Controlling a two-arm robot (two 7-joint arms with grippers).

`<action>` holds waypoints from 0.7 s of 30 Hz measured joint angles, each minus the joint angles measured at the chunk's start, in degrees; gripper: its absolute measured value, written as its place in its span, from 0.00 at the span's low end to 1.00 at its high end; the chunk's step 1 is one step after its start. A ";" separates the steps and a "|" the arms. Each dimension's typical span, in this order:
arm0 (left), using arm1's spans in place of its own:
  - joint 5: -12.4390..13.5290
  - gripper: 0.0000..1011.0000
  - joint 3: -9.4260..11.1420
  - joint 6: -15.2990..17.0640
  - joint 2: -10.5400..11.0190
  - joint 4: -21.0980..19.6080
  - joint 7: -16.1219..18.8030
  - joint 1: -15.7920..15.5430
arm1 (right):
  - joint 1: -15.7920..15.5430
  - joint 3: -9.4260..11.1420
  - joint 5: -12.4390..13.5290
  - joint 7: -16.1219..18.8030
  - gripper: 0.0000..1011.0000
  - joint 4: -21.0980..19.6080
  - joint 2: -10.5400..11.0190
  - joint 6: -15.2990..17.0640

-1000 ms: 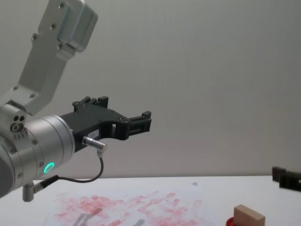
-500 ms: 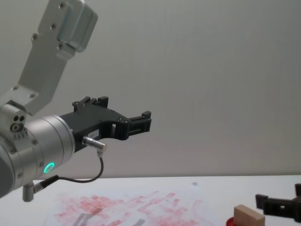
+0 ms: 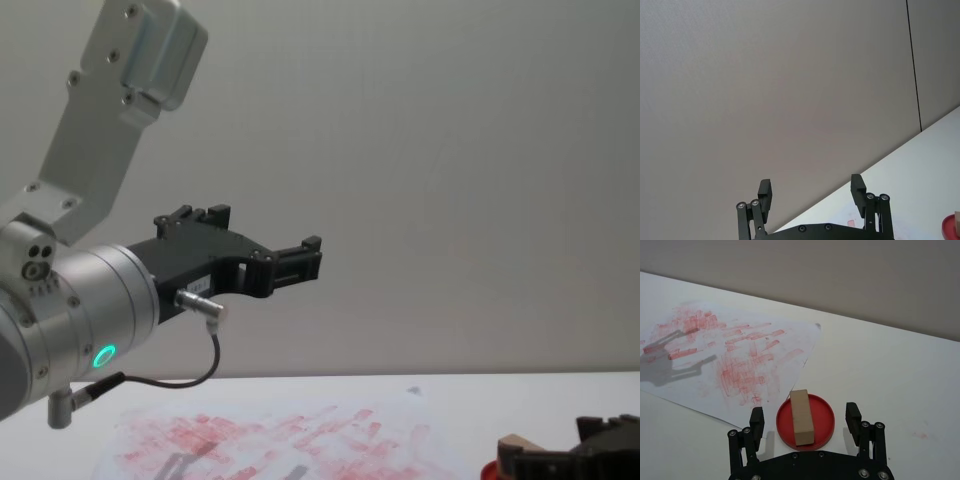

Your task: Use the one hand to pick up the stamp and affix it onto the A4 paper.

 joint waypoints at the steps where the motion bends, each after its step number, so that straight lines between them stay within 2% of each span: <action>1: 0.00 0.99 0.00 0.00 0.00 0.00 0.00 0.00 | 0.16 -0.08 -0.13 0.11 0.99 0.25 -0.11 0.10; 11: 0.00 0.99 0.00 0.00 0.00 0.00 0.00 0.00 | 1.61 -0.79 -1.42 1.10 0.99 2.04 -1.07 1.01; 17: 0.00 0.99 0.00 0.00 0.00 0.00 0.00 0.00 | 2.07 -1.02 -1.83 1.40 0.88 2.59 -1.39 1.32; 21: 0.00 0.99 0.00 0.00 0.00 0.00 0.00 0.00 | 2.28 -1.11 -2.02 1.53 0.74 2.83 -1.53 1.44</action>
